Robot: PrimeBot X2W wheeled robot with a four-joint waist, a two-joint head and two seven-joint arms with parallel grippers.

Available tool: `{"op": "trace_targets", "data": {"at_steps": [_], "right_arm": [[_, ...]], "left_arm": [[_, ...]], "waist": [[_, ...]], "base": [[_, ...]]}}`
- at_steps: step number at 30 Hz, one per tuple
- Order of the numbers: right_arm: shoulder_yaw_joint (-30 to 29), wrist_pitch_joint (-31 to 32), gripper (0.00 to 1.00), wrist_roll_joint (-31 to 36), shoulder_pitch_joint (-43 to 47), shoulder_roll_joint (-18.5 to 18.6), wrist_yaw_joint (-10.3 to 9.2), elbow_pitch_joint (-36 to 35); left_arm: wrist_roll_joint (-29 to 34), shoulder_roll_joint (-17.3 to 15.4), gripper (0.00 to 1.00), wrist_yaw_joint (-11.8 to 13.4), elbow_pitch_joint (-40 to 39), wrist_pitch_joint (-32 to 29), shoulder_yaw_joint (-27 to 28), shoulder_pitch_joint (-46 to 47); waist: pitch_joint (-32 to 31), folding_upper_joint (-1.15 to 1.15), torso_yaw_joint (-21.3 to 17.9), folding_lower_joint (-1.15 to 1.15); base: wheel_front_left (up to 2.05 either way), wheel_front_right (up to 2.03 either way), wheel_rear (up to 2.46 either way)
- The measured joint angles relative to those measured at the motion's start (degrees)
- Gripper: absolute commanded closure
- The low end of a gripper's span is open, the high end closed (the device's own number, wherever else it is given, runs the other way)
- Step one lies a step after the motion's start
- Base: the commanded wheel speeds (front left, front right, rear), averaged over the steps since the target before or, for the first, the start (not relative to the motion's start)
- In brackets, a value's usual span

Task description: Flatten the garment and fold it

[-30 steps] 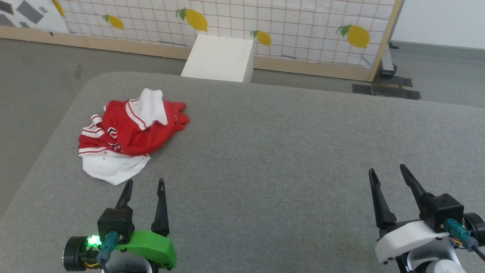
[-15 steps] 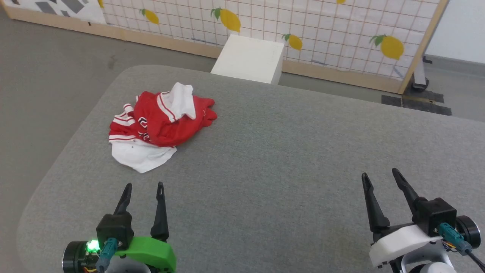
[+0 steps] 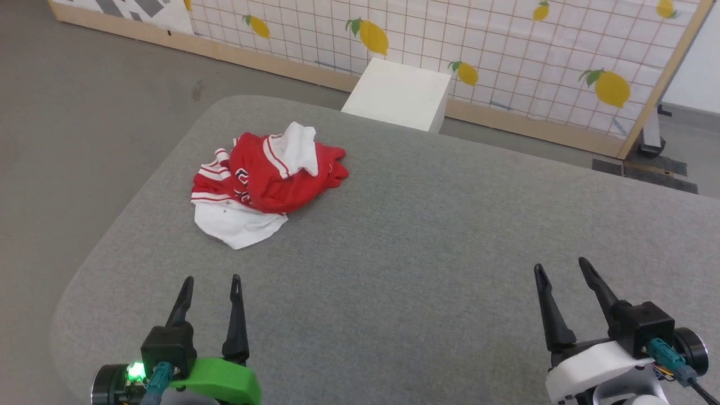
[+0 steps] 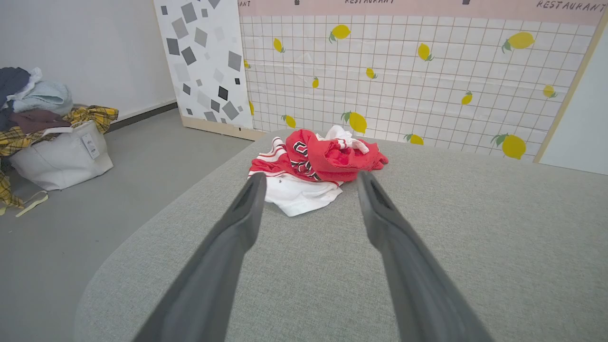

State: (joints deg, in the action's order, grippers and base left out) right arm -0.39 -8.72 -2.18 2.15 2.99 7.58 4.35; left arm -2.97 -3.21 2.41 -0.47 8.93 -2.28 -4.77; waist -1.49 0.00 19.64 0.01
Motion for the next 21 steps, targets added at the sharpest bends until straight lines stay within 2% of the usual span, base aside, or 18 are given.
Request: {"op": "trace_targets", "data": {"at_steps": [21], "right_arm": [[-0.49, -2.52, 0.0, -0.99, 0.29, -0.01, 0.0, 1.21]], "left_arm": [[-0.26, 0.0, 0.0, -0.01, -0.07, 2.45, 0.15, -1.32]], "waist": [[-0.61, 0.0, 5.66, 0.0]], "base": [[0.0, 0.0, 0.0]]}}
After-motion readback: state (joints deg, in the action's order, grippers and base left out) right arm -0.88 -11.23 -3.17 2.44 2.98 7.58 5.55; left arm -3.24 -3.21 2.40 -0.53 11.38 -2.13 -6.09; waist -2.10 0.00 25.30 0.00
